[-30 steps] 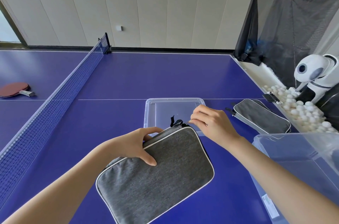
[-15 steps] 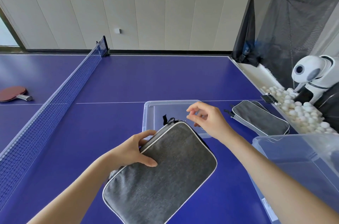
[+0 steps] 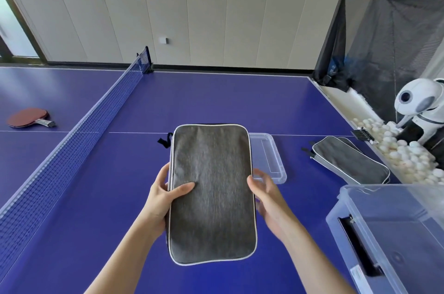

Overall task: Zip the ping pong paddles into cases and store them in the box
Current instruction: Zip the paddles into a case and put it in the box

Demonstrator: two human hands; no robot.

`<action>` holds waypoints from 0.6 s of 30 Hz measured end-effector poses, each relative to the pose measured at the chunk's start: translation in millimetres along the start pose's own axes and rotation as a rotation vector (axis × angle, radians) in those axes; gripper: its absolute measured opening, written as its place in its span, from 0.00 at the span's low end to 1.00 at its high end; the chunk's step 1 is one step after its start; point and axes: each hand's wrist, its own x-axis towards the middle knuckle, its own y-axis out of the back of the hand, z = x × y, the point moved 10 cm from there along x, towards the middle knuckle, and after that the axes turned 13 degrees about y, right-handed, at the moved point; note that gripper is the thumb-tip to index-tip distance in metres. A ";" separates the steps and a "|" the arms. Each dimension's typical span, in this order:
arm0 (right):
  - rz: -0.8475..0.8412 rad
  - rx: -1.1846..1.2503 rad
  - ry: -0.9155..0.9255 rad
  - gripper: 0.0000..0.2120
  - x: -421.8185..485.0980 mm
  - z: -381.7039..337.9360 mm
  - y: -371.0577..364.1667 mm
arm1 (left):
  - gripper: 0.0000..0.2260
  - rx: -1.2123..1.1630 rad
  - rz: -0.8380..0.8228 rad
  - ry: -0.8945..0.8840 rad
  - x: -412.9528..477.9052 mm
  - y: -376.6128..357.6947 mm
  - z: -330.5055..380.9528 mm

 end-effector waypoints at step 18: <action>-0.006 -0.125 0.017 0.24 -20.1 3.6 -3.1 | 0.42 0.126 -0.141 0.104 -10.6 3.9 -13.7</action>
